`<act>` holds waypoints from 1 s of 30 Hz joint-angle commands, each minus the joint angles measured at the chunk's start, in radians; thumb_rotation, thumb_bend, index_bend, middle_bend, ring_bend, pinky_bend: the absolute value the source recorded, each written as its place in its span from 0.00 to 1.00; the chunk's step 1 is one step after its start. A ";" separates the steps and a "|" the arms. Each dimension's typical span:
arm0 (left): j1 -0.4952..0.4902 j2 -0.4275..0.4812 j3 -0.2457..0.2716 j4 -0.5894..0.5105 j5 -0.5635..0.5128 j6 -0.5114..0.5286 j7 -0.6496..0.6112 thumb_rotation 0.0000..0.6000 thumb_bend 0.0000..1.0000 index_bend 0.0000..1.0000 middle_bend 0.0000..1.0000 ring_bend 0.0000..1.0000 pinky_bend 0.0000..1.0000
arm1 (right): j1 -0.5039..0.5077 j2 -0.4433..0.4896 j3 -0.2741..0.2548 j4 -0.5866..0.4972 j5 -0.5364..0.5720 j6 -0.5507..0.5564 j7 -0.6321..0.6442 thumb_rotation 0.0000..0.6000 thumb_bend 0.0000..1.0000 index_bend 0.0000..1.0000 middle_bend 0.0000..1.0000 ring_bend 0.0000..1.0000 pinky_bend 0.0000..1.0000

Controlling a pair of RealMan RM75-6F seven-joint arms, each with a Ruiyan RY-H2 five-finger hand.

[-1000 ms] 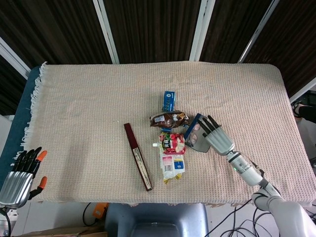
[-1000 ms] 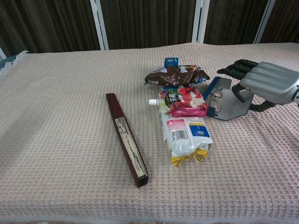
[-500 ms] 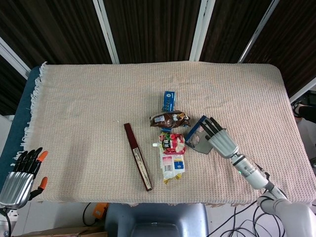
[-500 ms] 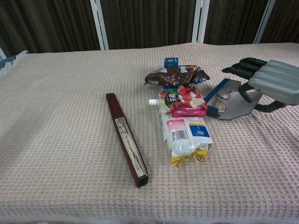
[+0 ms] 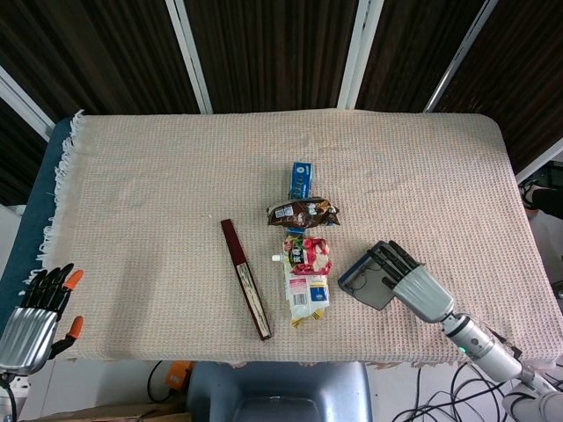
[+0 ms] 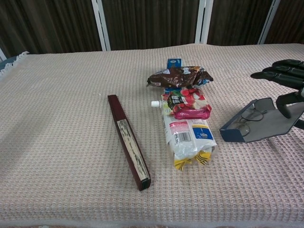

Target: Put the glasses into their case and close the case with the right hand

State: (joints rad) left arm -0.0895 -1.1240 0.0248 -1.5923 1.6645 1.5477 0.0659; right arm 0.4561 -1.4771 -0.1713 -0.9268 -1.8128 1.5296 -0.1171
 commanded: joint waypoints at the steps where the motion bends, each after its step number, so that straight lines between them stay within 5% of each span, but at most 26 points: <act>1: -0.001 0.000 0.000 -0.001 -0.001 -0.002 0.001 1.00 0.42 0.00 0.00 0.00 0.06 | -0.007 0.018 -0.001 -0.040 -0.008 -0.001 0.000 1.00 0.65 0.74 0.14 0.00 0.00; 30: -0.003 0.006 -0.003 -0.002 -0.007 -0.009 -0.011 1.00 0.42 0.00 0.00 0.00 0.06 | 0.130 0.041 0.138 -0.295 0.137 -0.368 -0.072 1.00 0.65 0.74 0.14 0.00 0.00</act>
State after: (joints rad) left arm -0.0926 -1.1176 0.0222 -1.5948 1.6576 1.5387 0.0550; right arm 0.5805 -1.4352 -0.0400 -1.2159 -1.6828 1.1692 -0.1817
